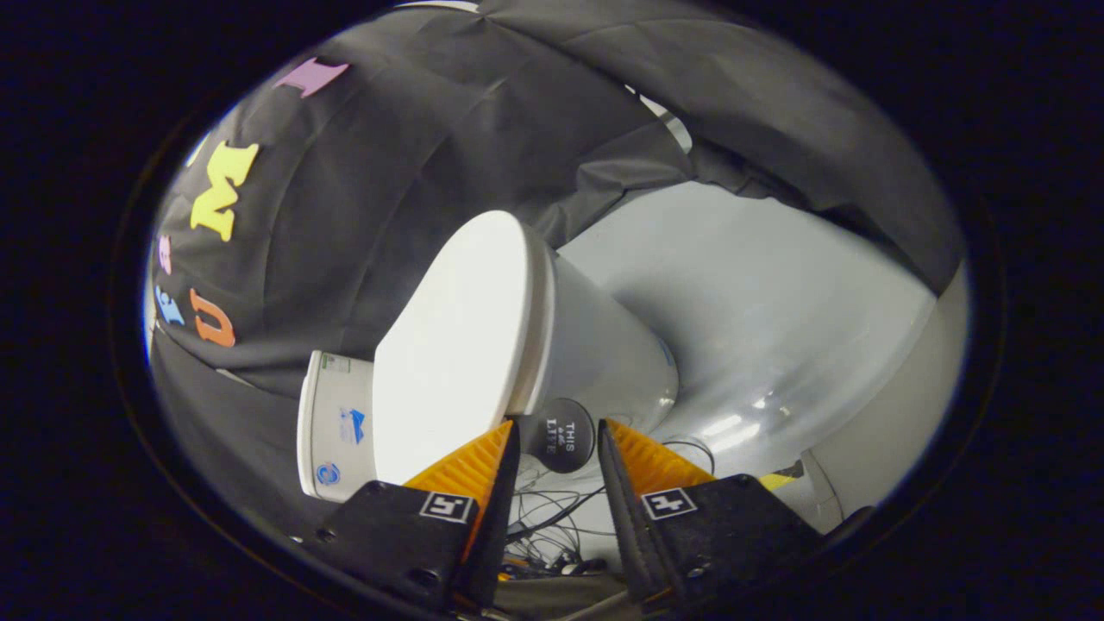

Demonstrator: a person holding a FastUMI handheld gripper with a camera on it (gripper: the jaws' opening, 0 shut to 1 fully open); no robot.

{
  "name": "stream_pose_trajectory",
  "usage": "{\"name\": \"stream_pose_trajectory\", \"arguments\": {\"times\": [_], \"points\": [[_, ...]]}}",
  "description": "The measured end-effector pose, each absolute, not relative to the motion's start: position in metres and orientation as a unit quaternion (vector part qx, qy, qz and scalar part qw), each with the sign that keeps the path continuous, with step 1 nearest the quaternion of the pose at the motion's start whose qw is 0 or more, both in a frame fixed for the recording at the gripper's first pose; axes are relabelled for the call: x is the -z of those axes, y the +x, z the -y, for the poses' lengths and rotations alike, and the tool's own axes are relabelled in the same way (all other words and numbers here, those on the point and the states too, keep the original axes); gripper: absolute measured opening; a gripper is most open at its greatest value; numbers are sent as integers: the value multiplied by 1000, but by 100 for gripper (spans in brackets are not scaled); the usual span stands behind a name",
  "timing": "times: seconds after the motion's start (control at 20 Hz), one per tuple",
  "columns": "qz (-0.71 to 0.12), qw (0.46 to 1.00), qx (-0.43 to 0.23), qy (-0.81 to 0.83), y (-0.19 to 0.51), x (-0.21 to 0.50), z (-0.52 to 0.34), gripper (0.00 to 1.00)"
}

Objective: Open the toilet lid.

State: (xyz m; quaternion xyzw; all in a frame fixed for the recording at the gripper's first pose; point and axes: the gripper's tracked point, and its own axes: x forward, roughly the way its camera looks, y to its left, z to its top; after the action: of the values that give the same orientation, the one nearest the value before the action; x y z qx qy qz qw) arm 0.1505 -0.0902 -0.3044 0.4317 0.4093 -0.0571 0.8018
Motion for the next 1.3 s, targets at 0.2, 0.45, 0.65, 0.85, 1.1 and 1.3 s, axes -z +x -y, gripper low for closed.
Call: {"name": "stream_pose_trajectory", "arguments": {"times": [0.2, 0.45, 0.65, 0.85, 1.1, 1.3], "points": [[-392, 786, 48, 476, 156, 304, 91, 37], [-375, 754, 45, 537, 160, 306, 91, 27], [-361, 742, 44, 563, 161, 303, 88, 21], [-362, 749, 50, 553, 162, 294, 85, 15], [-361, 753, 69, 545, 161, 285, 83, 9], [-356, 768, 71, 528, 167, 262, 79, 6]]}}
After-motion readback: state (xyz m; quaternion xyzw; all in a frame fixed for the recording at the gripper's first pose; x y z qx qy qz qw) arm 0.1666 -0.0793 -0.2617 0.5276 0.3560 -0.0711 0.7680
